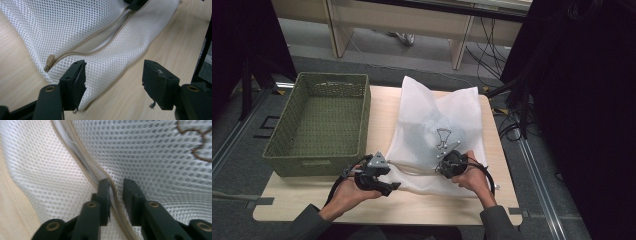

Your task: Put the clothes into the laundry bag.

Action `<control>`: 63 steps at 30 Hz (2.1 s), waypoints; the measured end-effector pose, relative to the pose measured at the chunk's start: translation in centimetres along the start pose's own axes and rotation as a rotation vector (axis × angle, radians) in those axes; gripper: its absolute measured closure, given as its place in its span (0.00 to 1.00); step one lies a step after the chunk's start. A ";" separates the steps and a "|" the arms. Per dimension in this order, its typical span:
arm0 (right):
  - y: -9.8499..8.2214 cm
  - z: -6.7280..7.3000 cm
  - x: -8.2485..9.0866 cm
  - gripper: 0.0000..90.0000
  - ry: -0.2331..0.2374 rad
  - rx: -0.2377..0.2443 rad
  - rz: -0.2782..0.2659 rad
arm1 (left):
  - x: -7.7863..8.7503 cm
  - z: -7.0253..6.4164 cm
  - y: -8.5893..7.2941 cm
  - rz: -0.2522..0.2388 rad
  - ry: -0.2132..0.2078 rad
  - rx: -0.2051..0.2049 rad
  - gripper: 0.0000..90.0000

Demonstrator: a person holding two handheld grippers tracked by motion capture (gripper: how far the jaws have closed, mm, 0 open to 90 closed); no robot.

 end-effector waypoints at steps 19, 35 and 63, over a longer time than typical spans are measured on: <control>-1.5 -0.9 4.0 0.44 -0.026 -0.231 -0.257 | 3.0 0.5 -1.6 -0.089 0.015 -0.019 0.18; -1.8 0.7 5.0 0.34 0.064 -0.282 -0.399 | 4.9 1.2 -3.2 -0.104 0.048 -0.020 0.19; -4.3 3.6 5.8 0.32 0.051 -0.250 -0.389 | 6.9 -0.6 -5.2 -0.049 0.077 -0.029 0.18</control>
Point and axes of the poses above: each handheld gripper's, and its own axes: x roughly backward along the jaws, y roughly out of its top, z roughly to its left, the point moved 4 cm from there along -x, roughly forward along the jaws, and after that the axes turned 8 degrees about -x, right-handed, at the moved point
